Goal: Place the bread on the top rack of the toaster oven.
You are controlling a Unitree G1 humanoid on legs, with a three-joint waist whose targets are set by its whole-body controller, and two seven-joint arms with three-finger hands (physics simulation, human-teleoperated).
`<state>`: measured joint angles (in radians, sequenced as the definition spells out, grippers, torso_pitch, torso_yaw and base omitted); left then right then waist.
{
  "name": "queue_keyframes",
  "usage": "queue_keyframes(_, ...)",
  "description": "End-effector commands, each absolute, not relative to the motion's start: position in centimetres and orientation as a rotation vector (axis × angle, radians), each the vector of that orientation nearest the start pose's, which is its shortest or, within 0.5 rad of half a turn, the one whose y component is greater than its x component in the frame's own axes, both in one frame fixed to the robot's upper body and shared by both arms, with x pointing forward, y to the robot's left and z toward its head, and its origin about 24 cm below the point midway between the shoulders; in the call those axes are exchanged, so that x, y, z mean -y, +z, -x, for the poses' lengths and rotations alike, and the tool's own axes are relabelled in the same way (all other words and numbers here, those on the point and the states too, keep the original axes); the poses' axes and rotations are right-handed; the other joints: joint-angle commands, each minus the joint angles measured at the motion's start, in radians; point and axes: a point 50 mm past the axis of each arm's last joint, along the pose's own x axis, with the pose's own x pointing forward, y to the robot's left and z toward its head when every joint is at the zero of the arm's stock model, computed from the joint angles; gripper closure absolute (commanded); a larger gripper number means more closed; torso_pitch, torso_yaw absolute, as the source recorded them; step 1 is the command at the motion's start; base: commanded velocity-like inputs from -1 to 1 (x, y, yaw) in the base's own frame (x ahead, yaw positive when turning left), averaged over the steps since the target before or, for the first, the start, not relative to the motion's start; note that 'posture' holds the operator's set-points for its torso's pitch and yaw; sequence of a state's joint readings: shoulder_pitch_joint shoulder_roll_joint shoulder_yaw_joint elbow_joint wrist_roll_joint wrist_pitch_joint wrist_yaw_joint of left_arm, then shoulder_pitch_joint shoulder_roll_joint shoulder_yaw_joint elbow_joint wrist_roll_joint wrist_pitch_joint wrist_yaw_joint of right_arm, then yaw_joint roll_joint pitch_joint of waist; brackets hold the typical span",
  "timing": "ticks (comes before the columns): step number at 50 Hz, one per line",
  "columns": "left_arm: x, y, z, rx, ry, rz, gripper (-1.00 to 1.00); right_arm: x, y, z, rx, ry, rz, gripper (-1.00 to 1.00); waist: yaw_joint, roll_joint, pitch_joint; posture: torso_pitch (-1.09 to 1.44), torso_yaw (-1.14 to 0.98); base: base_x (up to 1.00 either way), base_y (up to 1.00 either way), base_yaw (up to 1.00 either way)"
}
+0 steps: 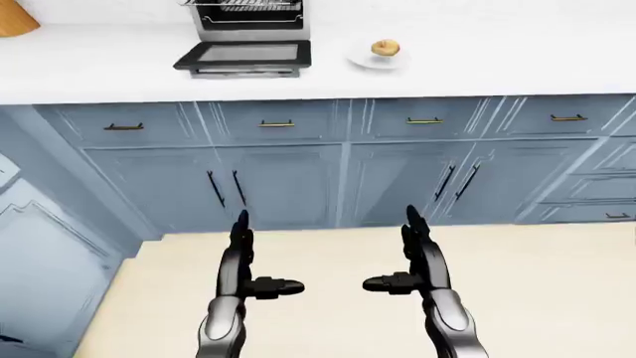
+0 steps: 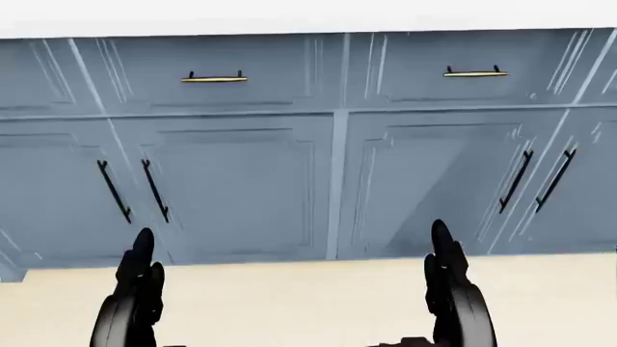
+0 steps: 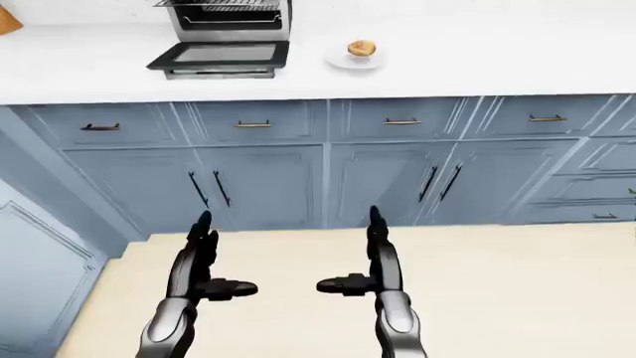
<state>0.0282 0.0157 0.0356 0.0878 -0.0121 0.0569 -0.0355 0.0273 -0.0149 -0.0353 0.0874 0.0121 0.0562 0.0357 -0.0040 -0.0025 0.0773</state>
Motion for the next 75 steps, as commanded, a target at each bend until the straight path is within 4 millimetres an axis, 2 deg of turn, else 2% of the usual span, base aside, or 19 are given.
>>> queue_keyframes(1, -16.0, 4.2, -25.4, -0.001, 0.0, 0.004, -1.0, 15.8, 4.0, -25.4, -0.009, 0.007, 0.014, -1.0, -0.002, -0.008, -0.001, 0.0, 0.0, 0.0, 0.0, 0.0)
queue_keyframes(3, -16.0, 4.2, -25.5, -0.002, 0.001, 0.005, -1.0, 15.8, 3.8, -25.7, -0.013, -0.005, 0.031, -1.0, 0.008, -0.001, -0.061, 0.0, 0.0, 0.0, 0.0, 0.0)
queue_keyframes(4, -16.0, 4.2, -25.5, -0.001, 0.002, 0.006, -1.0, 15.8, 3.8, -25.6, -0.015, -0.005, 0.027, -1.0, 0.008, -0.001, -0.051, 0.0, 0.0, 0.0, 0.0, 0.0)
queue_keyframes(5, -16.0, 4.3, -25.5, -0.001, 0.002, 0.007, -1.0, 15.8, 3.9, -25.5, -0.015, -0.005, 0.027, -1.0, 0.006, -0.006, -0.017, 0.0, 0.0, 0.0, 0.0, 0.0)
queue_keyframes(7, -16.0, 4.2, -25.5, -0.001, 0.002, 0.007, -1.0, 15.8, 3.8, -25.6, -0.013, -0.003, 0.034, -1.0, 0.008, -0.008, -0.069, 0.0, 0.0, 0.0, 0.0, 0.0)
queue_keyframes(8, -16.0, 4.2, -25.5, -0.001, 0.002, 0.007, -1.0, 15.8, 3.9, -25.6, -0.013, -0.003, 0.034, -1.0, 0.009, -0.007, -0.074, 0.0, 0.0, 0.0, 0.0, 0.0)
queue_keyframes(17, -16.9, 4.4, -25.8, -0.017, -0.009, 0.117, -1.0, 15.6, 3.9, -26.1, -0.047, 0.019, 0.054, -1.0, 0.008, -0.004, -0.083, 0.0, 0.0, 0.0, 0.0, 0.0)
queue_keyframes(19, -17.3, 5.5, -27.4, 0.01, -0.031, 0.111, -1.0, 15.6, 4.6, -27.5, -0.078, 0.015, -0.014, -1.0, 0.008, -0.003, -0.086, 0.0, 0.0, 0.0, 0.0, 0.0)
queue_keyframes(21, -19.0, 5.5, -31.0, -0.044, 0.048, 0.07, -1.0, 14.9, 5.5, -28.9, -0.101, 0.055, 0.013, -1.0, 0.008, -0.003, -0.089, 0.0, 0.0, 0.0, 0.0, 0.0)
queue_keyframes(26, -19.7, 11.7, -34.1, 0.065, 0.02, 0.031, -1.0, 14.2, 12.8, -32.4, 0.012, 0.036, -0.002, -1.0, 0.006, 0.004, -0.105, 0.0, 0.0, 0.0, 0.0, 0.0)
queue_keyframes(27, -19.7, 14.7, -34.7, 0.075, 0.019, 0.029, -1.0, 13.9, 14.9, -33.4, -0.01, 0.066, -0.084, -1.0, 0.006, 0.004, -0.105, 0.0, 0.0, 0.0, 0.0, 0.0)
queue_keyframes(29, -20.4, 16.6, -35.6, 0.041, 0.069, -0.037, -1.0, 14.0, 17.7, -34.2, 0.05, 0.057, -0.033, -1.0, 0.006, 0.007, -0.101, 0.0, 0.0, 0.0, 0.0, 0.0)
queue_keyframes(31, -20.4, 20.9, -35.9, 0.116, 0.02, 0.013, -1.0, 14.3, 21.2, -35.1, 0.102, 0.055, -0.025, -1.0, 0.008, 0.007, -0.096, 0.0, 0.0, 0.0, 0.0, 0.0)
queue_keyframes(35, -21.2, 29.7, -34.8, 0.205, 0.013, -0.049, -1.0, 15.7, 28.2, -36.3, 0.186, 0.029, -0.031, -1.0, 0.002, 0.012, -0.089, 0.0, 0.0, 0.0, 0.0, 0.0)
queue_keyframes(37, -21.5, 33.0, -34.4, 0.24, 0.014, -0.08, -1.0, 16.4, 30.4, -36.8, 0.212, 0.017, -0.033, -1.0, 0.001, 0.014, -0.081, 0.0, 0.0, 0.0, 0.0, 0.0)
queue_keyframes(45, -23.3, 37.2, -29.0, 0.315, 0.066, -0.15, -1.0, 20.8, 37.4, -34.3, 0.332, -0.036, -0.036, -1.0, 0.001, 0.017, -0.053, 0.0, 0.0, 0.0, 0.0, 0.0)
queue_keyframes(50, -24.1, 39.5, -24.3, 0.36, 0.07, -0.129, -1.0, 22.1, 38.7, -32.8, 0.382, -0.057, -0.016, -1.0, -0.003, 0.016, -0.036, 0.0, 0.0, 0.0, 0.0, 0.0)
queue_keyframes(59, -27.1, 39.8, -21.2, 0.439, 0.171, -0.133, -1.0, 24.0, 40.5, -29.9, 0.437, -0.065, -0.064, -1.0, 0.001, 0.019, -0.017, 0.0, 0.0, 0.0, 0.0, 0.0)
queue_keyframes(75, -26.8, 39.5, -20.3, 0.435, 0.171, -0.173, -1.0, 23.4, 41.1, -28.2, 0.466, -0.036, -0.057, -1.0, 0.0, 0.026, -0.018, 0.0, 0.0, 0.0, 0.0, 0.0)
